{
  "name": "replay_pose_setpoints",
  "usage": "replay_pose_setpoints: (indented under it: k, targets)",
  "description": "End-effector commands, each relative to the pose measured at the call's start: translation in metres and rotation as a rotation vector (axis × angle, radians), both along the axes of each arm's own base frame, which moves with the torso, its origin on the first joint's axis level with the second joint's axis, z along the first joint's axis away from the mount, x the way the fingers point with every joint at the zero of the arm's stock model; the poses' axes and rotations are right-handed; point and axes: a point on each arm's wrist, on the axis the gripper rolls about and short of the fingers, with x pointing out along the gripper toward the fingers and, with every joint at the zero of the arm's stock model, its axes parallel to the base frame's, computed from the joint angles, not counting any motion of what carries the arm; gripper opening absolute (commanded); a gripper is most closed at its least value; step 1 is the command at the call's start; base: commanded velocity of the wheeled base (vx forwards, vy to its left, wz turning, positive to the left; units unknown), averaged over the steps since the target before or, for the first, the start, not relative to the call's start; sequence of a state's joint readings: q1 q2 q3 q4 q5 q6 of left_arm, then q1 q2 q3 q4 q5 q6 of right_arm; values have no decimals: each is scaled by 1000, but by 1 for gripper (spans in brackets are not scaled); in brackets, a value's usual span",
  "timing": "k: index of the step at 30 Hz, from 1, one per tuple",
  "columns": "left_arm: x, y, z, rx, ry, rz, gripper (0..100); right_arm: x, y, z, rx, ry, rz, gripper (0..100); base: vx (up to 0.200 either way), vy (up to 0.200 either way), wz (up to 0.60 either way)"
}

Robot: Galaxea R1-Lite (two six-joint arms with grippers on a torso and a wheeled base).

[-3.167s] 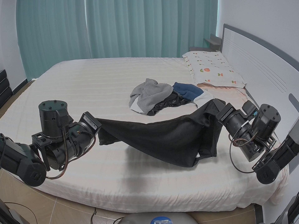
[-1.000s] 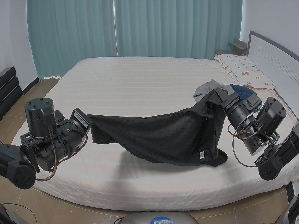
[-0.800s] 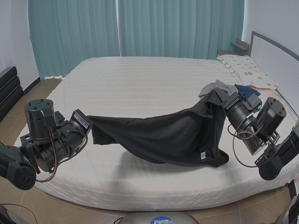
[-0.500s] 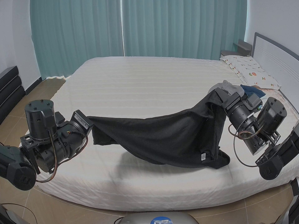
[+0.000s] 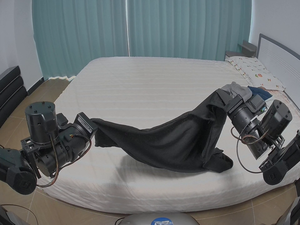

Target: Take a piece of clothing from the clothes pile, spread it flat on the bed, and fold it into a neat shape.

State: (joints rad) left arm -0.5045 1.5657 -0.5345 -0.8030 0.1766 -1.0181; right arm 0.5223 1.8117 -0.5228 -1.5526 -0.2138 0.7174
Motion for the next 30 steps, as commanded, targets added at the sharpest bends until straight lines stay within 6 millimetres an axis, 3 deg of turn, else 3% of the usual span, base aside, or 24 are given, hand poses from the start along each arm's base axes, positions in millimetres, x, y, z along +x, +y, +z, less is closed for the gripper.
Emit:
replay_pose_setpoints:
  k: [1,9,15,20,22,24,25,30]
  targets:
    - [-8,-1,8,-12,-26,-19,0,-10,2,7,-18,-37,5,0,-200,0,0]
    - [-32,11,38,-21,-133,-36,0,-52,-7,51,3,-195,21,0,-200,0,0]
    - [-50,20,64,-17,-194,-46,0,-84,-29,93,-5,-363,-33,0,-100,0,0]
    - [-53,22,94,-43,-244,-43,0,-80,-30,131,-5,-396,-77,0,0,0,0]
    - [-50,20,108,-40,-239,-43,0,-76,-30,157,-26,-385,-93,0,0,0,0]
    - [-48,21,113,-37,-235,-36,0,-71,-32,169,-29,-380,-111,0,0,0,0]
    - [-40,19,116,-27,-216,-26,0,-60,-33,185,-39,-370,-142,0,0,0,0]
    - [-17,12,114,-4,-180,-5,0,-32,-25,199,-74,-323,-168,0,0,0,0]
